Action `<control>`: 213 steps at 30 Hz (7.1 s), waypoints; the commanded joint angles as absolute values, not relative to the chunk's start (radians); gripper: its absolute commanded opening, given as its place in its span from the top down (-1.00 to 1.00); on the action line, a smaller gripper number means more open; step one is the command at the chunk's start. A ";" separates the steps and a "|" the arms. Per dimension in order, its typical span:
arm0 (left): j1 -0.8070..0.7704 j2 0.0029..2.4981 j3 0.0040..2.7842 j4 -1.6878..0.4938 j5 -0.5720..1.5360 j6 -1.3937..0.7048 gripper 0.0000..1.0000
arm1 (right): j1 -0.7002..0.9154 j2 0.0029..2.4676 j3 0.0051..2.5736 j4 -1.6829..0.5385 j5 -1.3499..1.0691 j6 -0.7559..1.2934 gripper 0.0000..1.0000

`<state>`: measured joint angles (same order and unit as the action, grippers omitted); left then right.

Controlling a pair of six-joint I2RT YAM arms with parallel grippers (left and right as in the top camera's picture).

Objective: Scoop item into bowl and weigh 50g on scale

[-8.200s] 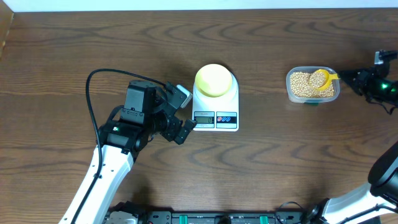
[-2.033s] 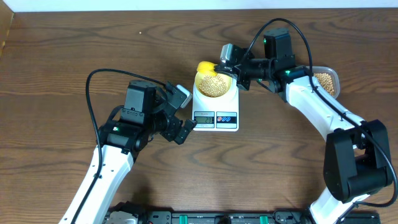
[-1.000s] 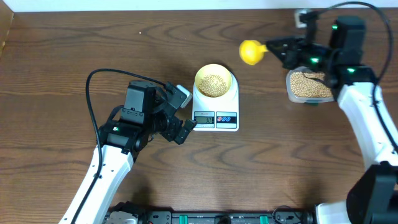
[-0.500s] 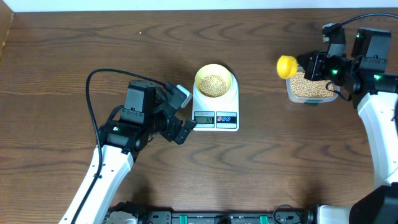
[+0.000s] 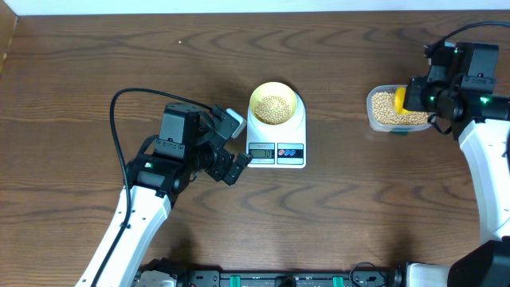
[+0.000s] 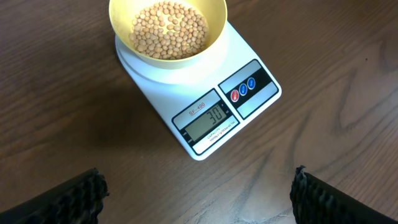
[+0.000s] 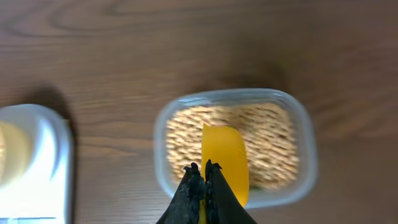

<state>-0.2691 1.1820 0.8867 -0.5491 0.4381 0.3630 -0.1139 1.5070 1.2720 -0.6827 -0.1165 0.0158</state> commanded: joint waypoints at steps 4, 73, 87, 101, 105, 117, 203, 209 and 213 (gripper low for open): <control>-0.265 1.184 0.886 -0.548 0.429 0.357 -0.93 | -0.117 1.493 1.238 -0.680 0.036 -0.006 0.98; -0.265 1.184 0.886 -0.548 0.429 0.357 -0.93 | -0.394 1.687 1.028 -0.338 -0.697 0.270 0.98; -0.265 1.184 0.886 -0.548 0.429 0.357 -0.93 | -0.519 1.687 1.028 -0.328 -0.887 0.292 0.98; -0.265 1.184 0.886 -0.548 0.429 0.357 -0.93 | -0.545 1.687 1.028 -0.244 -0.918 0.416 0.98; -0.265 1.184 0.886 -0.548 0.429 0.357 -0.94 | -0.545 1.687 1.028 -0.201 -0.932 0.469 0.98; -0.265 1.184 0.886 -0.548 0.429 0.357 -0.93 | -0.545 1.687 1.028 -0.182 -1.046 0.479 0.99; -0.265 1.184 0.886 -0.548 0.429 0.357 -0.93 | -0.068 1.687 1.028 0.326 -0.867 1.211 0.98; -0.265 1.184 0.886 -0.548 0.429 0.357 -0.93 | 0.017 1.687 1.028 0.326 -0.779 1.201 0.98; -0.265 1.184 0.886 -0.548 0.429 0.357 -0.93 | 0.056 1.687 1.028 0.326 -0.753 1.179 0.98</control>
